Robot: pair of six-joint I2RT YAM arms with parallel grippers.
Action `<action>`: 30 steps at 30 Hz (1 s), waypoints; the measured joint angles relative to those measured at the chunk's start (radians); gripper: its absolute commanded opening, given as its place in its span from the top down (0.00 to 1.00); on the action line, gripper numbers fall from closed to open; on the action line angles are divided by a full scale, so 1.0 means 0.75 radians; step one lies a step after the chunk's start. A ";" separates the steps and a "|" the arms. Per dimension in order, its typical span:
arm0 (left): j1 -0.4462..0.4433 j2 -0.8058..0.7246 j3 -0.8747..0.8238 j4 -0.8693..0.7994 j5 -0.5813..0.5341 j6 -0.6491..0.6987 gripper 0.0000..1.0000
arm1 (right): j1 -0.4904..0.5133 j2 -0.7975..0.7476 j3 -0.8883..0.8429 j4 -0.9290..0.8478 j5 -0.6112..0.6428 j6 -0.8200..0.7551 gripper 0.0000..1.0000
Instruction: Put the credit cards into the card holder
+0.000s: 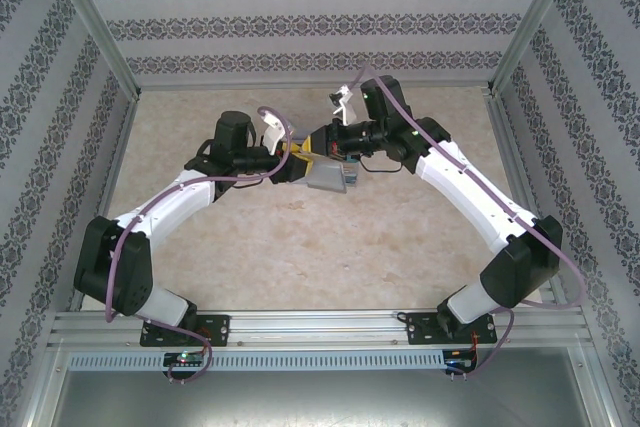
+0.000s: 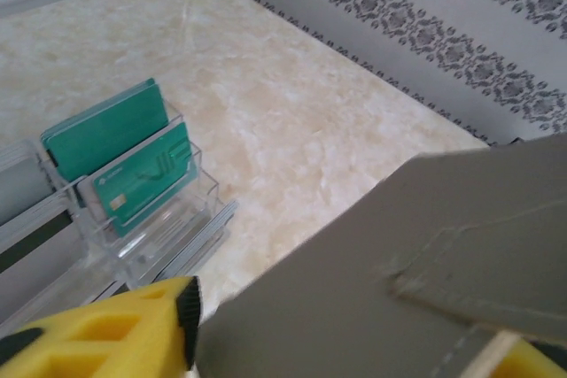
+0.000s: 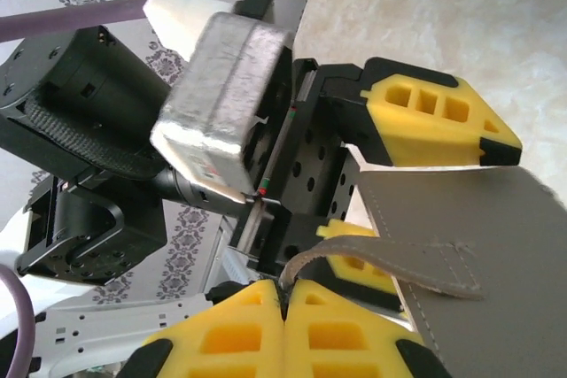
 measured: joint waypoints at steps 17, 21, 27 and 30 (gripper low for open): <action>0.000 0.024 0.163 -0.055 0.233 0.035 1.00 | -0.155 -0.072 -0.122 0.152 -0.137 0.106 0.92; 0.000 0.060 0.202 -0.136 0.244 0.052 1.00 | -0.171 -0.072 -0.132 0.132 -0.133 0.071 0.48; 0.011 0.209 0.458 -0.481 0.351 0.170 1.00 | -0.244 -0.093 -0.129 -0.014 -0.023 -0.189 0.36; 0.030 0.288 0.585 -0.704 0.431 0.266 1.00 | -0.250 -0.117 -0.143 -0.061 0.023 -0.339 0.36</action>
